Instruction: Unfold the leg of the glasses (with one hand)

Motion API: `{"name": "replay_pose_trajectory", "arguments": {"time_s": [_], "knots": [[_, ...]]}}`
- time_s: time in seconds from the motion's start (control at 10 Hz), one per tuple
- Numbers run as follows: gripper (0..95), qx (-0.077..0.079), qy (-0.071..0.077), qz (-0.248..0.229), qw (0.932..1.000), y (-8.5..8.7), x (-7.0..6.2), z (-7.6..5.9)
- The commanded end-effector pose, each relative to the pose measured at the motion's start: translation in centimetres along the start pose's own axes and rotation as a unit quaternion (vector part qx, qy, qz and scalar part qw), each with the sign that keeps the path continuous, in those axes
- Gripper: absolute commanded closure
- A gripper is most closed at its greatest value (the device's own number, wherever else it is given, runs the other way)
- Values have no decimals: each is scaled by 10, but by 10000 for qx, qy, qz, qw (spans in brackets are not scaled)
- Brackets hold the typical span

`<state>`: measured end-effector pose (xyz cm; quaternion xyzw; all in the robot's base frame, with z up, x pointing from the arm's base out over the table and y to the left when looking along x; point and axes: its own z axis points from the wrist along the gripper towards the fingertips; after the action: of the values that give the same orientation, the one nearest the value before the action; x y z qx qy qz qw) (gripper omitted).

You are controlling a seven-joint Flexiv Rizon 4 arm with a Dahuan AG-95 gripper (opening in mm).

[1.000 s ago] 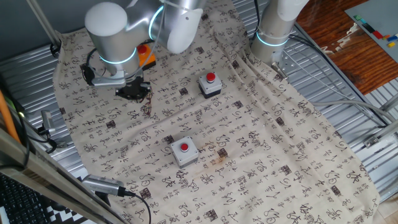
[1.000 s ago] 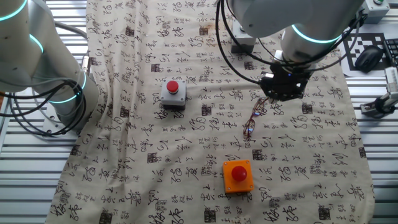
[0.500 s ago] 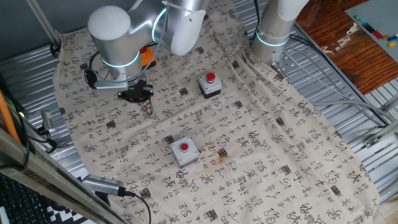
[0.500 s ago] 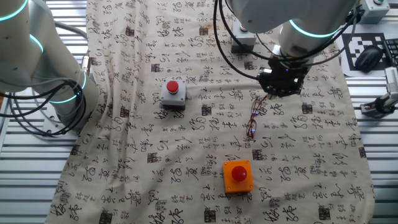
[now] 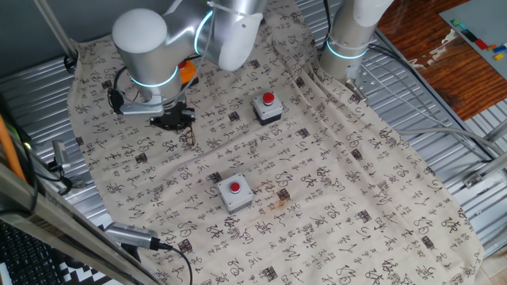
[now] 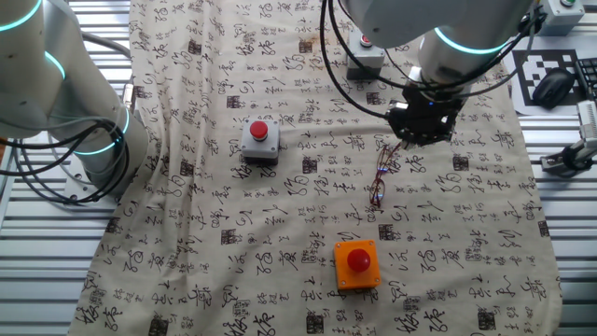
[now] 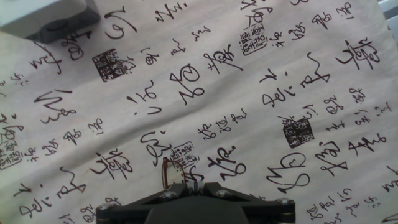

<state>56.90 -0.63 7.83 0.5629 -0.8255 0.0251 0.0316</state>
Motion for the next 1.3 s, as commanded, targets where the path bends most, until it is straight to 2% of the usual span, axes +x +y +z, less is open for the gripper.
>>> {"name": "replay_pose_trajectory", "arguments": {"time_s": [0.1, 0.4, 0.5, 0.8, 1.3], "knots": [[950, 10, 32, -106, 9999, -4, 7, -2], [950, -16, 40, -269, 9996, -8, 18, -4], [760, -42, 15, -283, 9996, -8, 19, -5], [760, -102, -17, -260, 9996, -6, 19, -8], [760, -137, -85, -204, 9997, 9, 23, -9]]}}
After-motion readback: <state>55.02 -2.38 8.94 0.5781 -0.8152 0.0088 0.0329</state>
